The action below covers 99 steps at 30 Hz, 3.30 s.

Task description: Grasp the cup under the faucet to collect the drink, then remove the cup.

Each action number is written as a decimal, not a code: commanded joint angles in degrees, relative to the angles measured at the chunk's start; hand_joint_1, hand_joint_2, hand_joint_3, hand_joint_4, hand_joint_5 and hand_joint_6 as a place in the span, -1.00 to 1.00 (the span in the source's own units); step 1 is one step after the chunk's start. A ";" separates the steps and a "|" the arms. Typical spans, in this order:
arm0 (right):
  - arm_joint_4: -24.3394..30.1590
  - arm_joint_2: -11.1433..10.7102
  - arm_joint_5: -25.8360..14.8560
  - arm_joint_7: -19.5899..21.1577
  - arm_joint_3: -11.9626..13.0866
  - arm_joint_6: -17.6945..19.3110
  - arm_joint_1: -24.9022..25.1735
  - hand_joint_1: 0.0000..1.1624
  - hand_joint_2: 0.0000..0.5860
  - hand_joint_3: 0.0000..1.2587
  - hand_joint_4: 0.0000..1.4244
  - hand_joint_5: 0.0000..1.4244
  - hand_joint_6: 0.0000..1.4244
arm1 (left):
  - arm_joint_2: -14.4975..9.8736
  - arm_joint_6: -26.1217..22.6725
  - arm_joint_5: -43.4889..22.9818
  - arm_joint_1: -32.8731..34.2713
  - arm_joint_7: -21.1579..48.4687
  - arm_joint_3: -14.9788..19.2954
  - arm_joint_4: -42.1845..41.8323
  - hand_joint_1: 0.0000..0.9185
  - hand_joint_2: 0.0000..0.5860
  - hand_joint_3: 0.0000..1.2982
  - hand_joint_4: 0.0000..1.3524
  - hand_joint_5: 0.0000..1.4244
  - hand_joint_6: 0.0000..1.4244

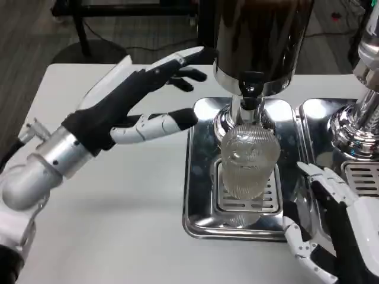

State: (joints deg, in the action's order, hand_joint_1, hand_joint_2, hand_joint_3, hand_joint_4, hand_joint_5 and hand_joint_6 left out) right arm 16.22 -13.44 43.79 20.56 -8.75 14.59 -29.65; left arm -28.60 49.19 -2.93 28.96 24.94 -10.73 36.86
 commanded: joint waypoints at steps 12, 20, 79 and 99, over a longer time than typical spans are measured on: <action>-0.07 0.07 -0.09 0.66 1.24 -1.81 -2.95 -0.32 0.68 -0.62 -0.76 -0.81 -0.68 | 3.65 -5.93 -2.64 4.39 14.20 1.78 -0.26 -0.87 -0.72 -0.71 -0.78 -0.66 -0.57; -0.66 0.59 -0.65 0.74 1.26 -1.71 -2.97 -0.36 0.68 -0.62 -0.76 -0.83 -0.70 | 3.82 -5.99 -3.33 5.06 17.95 3.00 -0.25 -0.87 -0.70 -0.69 -0.75 -0.65 -0.58; -16.53 0.74 -23.61 -16.34 2.15 -1.13 17.03 -0.14 -0.41 -1.00 -1.00 -1.00 -0.88 | 2.22 -8.47 -6.87 1.04 28.35 4.51 -5.88 -0.83 -0.59 -0.62 -0.67 -0.58 -0.54; -24.89 2.01 -26.40 -17.01 1.96 0.21 24.96 -0.14 -0.41 -1.00 -1.00 -1.00 -0.93 | 1.25 -9.75 -6.82 -0.01 28.30 4.86 -7.74 -0.83 -0.56 -0.61 -0.66 -0.58 -0.54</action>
State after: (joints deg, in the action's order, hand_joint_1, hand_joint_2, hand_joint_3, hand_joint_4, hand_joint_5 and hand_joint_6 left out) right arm -7.53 -11.74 18.32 3.95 -6.85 13.52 -6.24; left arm -26.53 39.72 -10.55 29.96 51.88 -5.40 29.89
